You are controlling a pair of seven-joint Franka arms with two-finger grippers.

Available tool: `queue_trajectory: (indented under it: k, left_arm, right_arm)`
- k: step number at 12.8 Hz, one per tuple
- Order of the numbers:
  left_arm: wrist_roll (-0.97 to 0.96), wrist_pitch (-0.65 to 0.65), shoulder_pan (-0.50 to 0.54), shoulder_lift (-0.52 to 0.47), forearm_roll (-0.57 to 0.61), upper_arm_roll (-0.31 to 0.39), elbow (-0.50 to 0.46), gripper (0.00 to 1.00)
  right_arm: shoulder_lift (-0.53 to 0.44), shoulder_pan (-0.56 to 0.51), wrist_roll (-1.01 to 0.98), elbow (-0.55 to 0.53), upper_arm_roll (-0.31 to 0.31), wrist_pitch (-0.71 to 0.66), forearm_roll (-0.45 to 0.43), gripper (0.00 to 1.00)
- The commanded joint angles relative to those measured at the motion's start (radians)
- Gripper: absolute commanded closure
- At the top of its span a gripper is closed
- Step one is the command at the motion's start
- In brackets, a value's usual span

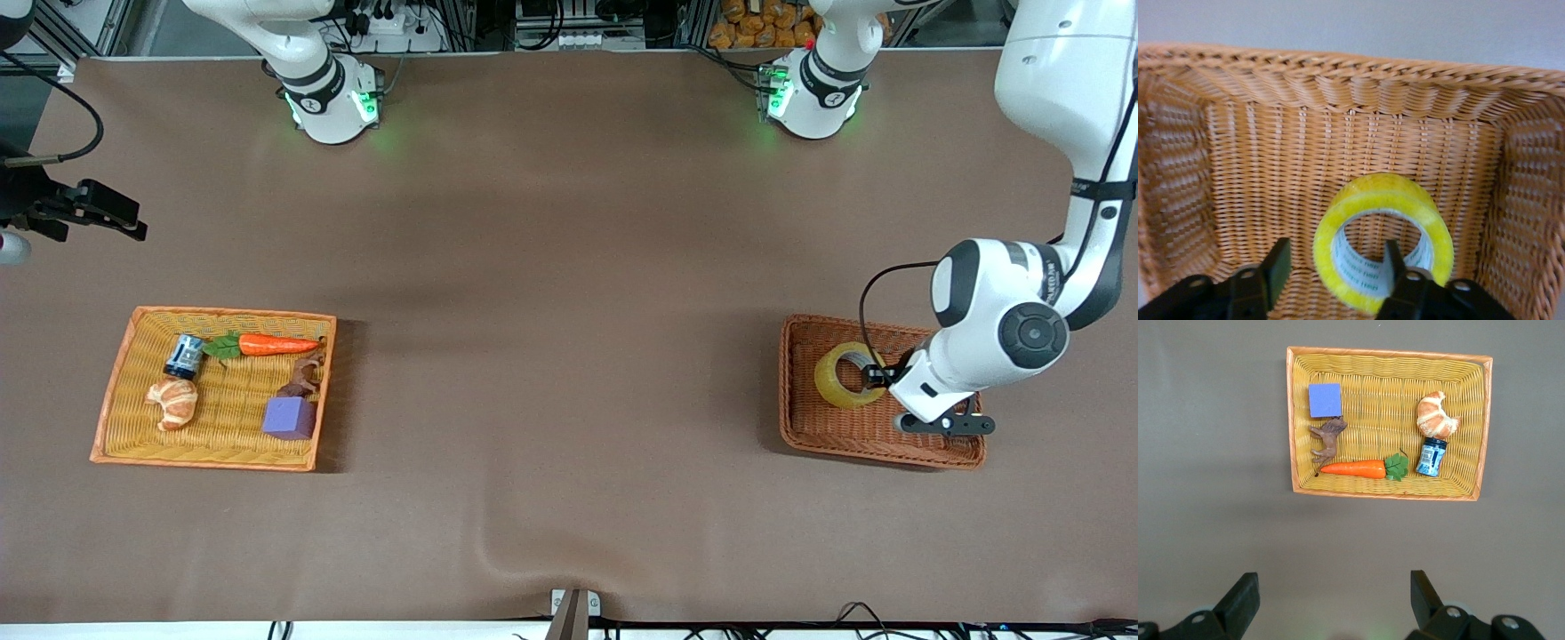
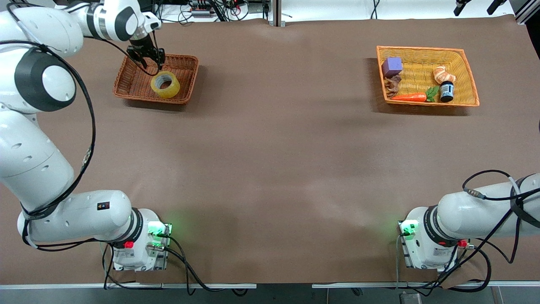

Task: Transfer tape with both arms

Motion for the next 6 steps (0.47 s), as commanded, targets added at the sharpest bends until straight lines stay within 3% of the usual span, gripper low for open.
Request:
queue_trajectory:
  k: [1, 4, 6]
  left_arm:
    - [0.033, -0.125, 0.005, -0.122, -0.025, -0.04, 0.027, 0.0]
    - [0.024, -0.306, 0.001, -0.18, -0.021, -0.097, 0.178, 0.0]
    - [0.019, -0.359, 0.001, -0.24, -0.022, -0.125, 0.226, 0.0]
  right_arm:
    - [-0.019, -0.001, 0.001, -0.011, -0.003, -0.006, 0.013, 0.0]
    - [-0.019, -0.004, -0.004, -0.011, -0.003, -0.006, 0.011, 0.0]
    - [-0.019, -0.004, -0.004, -0.013, -0.003, -0.006, 0.013, 0.0]
